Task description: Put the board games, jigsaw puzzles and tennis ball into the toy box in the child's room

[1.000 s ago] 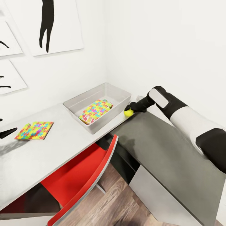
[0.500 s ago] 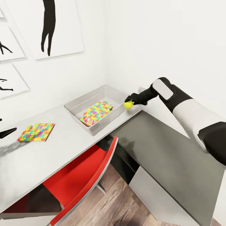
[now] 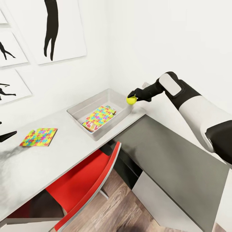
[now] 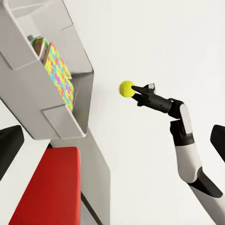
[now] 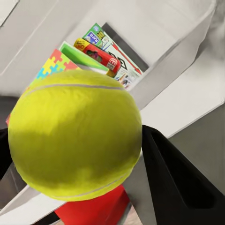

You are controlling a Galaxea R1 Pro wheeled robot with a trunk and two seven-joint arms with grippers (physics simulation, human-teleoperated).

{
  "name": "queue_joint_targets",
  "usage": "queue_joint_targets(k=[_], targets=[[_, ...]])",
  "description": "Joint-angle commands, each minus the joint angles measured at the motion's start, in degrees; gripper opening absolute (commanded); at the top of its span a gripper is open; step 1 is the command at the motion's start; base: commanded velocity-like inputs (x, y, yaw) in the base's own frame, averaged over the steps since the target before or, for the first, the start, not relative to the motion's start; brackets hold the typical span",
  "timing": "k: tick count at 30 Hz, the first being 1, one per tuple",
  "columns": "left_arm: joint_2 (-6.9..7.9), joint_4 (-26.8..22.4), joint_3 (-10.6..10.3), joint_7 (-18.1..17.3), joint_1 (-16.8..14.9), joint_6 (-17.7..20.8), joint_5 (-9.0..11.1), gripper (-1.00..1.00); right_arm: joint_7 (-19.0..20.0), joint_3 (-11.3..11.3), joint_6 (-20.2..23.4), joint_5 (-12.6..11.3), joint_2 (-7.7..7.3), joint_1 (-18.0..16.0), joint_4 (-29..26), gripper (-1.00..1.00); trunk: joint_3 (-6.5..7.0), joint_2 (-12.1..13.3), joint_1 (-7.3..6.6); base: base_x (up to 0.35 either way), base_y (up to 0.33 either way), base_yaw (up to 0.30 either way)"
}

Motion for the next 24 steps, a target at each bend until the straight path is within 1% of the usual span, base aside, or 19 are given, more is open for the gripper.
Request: queue_joint_targets(k=[1,2,4,7,10,15,18,24], targets=[[0.03,-0.02,-0.05,-0.27,0.00,0.61,-0.06,1.00,-0.65,0.24,0.04,-0.72,-0.06,-0.10,-0.13,-1.00,0.13,0.38,-0.22,0.000,0.000,0.000],[0.03,-0.02,-0.05,-0.27,0.00,0.61,-0.06,1.00,-0.68,0.12,0.04,-0.70,-0.05,-0.11,-0.19,-1.00,0.31,0.78,-0.44,0.000,0.000,0.000],[0.00,-0.03,-0.05,-0.27,-0.03,0.61,-0.08,1.00,-0.81,-0.24,0.04,-0.61,0.49,-0.13,-0.98,-1.00,0.31,0.78,-0.44,0.000,0.000,0.000],[0.02,-0.01,-0.05,-0.27,-0.03,0.61,-0.06,1.00,-0.98,-0.39,-0.19,-0.45,2.16,-0.13,-1.58,-1.00,0.31,0.78,-0.44,0.000,0.000,0.000],[0.03,-0.01,-0.05,-0.27,-0.02,0.61,-0.06,1.00,-1.07,-0.44,-1.14,-0.37,3.21,-0.09,-1.69,-1.00,0.31,0.78,-0.44,0.000,0.000,0.000],[0.03,0.00,-0.05,-0.27,-0.03,0.61,-0.05,1.00,-1.15,-0.42,-2.00,-0.35,3.65,-0.06,-1.79,-1.00,0.31,0.78,-0.44,0.017,0.005,0.000],[0.03,0.00,-0.05,-0.27,0.00,0.61,-0.05,1.00,-1.16,-0.42,-2.10,-0.35,3.70,0.00,-1.78,-1.00,0.31,0.78,-0.44,0.136,0.060,0.000],[0.03,0.00,-0.03,-0.27,-0.03,0.61,-0.05,1.00,-1.14,-0.42,-2.33,-0.33,3.72,0.24,-1.80,-1.00,0.31,0.78,-0.44,0.047,0.019,0.000]])
